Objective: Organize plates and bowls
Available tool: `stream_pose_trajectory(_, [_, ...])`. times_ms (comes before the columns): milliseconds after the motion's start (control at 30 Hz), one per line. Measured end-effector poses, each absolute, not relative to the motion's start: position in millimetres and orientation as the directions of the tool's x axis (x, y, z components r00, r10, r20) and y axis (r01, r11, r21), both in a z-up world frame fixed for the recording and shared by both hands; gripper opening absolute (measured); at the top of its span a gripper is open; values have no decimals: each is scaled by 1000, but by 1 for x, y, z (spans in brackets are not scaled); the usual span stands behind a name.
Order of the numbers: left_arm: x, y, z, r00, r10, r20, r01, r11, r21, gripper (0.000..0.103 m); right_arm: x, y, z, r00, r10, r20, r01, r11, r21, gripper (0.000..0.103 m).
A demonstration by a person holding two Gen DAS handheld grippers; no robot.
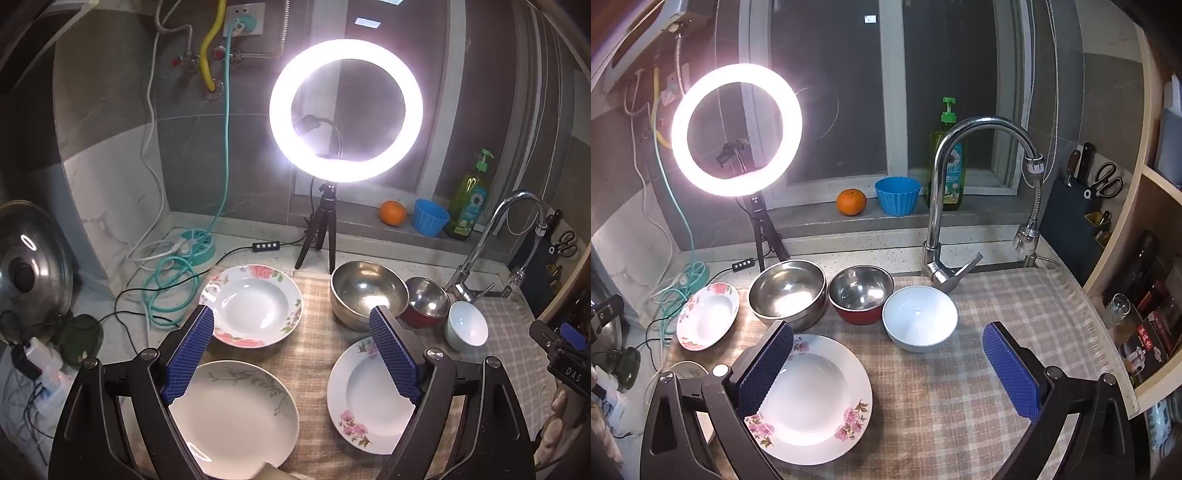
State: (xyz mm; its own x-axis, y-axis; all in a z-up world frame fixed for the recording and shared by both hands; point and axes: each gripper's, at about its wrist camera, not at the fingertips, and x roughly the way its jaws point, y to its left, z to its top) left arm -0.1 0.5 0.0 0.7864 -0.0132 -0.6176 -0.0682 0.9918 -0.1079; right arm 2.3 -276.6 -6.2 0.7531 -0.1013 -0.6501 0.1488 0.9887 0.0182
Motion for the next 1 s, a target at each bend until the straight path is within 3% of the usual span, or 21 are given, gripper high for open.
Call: stream_pose_trajectory(1000, [-2,-9,1,787,-3,-617,-45,997,-61,87,4,-278,-14,747,-72,-661,132,990,41,101])
